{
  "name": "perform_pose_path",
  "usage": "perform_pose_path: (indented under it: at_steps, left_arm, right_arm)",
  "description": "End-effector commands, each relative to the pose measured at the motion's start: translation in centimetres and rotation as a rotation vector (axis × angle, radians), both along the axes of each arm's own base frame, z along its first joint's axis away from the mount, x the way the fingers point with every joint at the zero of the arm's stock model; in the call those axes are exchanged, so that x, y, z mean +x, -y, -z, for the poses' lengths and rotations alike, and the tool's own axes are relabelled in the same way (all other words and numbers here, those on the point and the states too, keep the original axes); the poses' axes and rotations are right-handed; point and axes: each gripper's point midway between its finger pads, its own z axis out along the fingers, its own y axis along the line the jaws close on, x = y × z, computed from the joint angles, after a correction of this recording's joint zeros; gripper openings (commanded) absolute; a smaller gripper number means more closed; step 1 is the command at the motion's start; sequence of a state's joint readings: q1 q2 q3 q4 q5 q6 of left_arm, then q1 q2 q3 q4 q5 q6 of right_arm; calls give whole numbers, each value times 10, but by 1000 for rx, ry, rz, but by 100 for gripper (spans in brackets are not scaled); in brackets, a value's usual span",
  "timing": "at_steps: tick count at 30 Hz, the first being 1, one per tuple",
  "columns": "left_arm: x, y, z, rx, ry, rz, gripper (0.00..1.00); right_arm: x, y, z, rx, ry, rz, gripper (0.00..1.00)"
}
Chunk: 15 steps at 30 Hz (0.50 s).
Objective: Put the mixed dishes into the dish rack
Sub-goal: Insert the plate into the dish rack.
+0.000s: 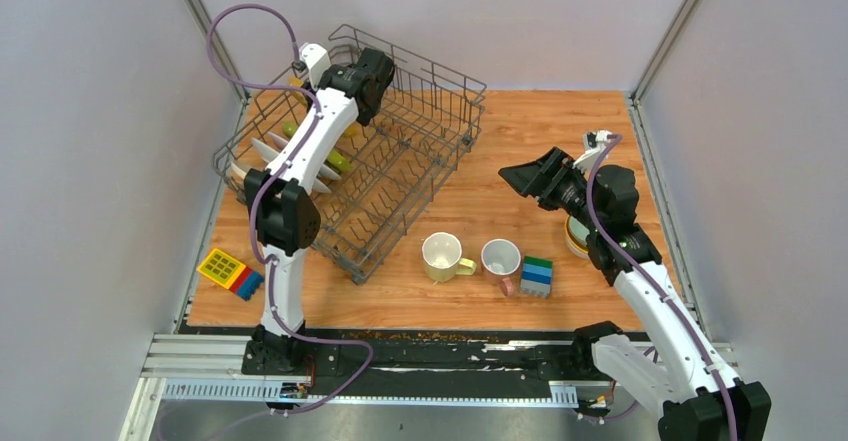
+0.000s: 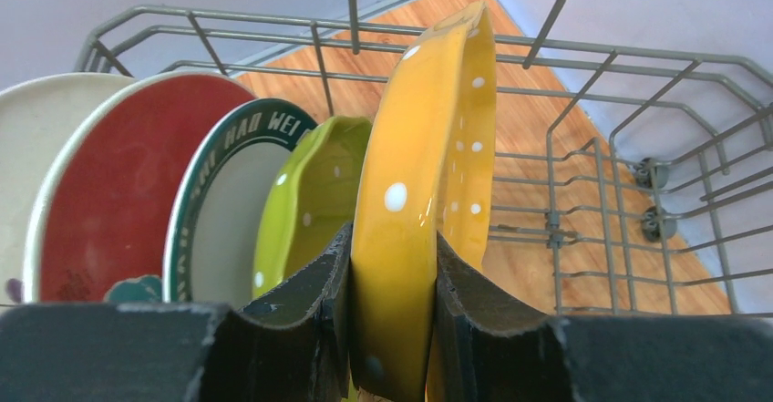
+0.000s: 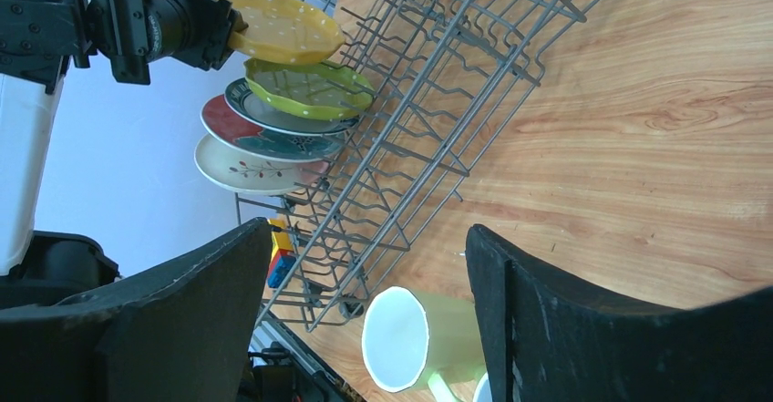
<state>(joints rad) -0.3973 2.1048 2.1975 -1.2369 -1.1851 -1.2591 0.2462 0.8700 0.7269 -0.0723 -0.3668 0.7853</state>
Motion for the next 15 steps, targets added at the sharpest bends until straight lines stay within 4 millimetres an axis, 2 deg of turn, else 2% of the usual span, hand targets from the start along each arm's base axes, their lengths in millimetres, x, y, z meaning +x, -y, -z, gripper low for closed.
perform_pose_path:
  at_steps: [1, 4, 7, 10, 15]
  left_arm:
    - [15, -13, -9, -2, 95, -64, 0]
    - [14, -12, -9, -9, 87, -64, 0]
    - [11, -13, -18, 11, 74, -54, 0]
    - [3, -15, -45, 62, 87, -43, 0]
    - [6, -11, -92, 147, 118, 7, 0]
  right_arm:
    - [4, 1, -20, -19, 59, 9, 79]
    - [6, 1, -20, -22, 57, 12, 79]
    - [8, 1, -21, -27, 59, 13, 79]
    - [9, 1, -21, -29, 61, 14, 79]
    - [11, 0, -23, -25, 65, 12, 80]
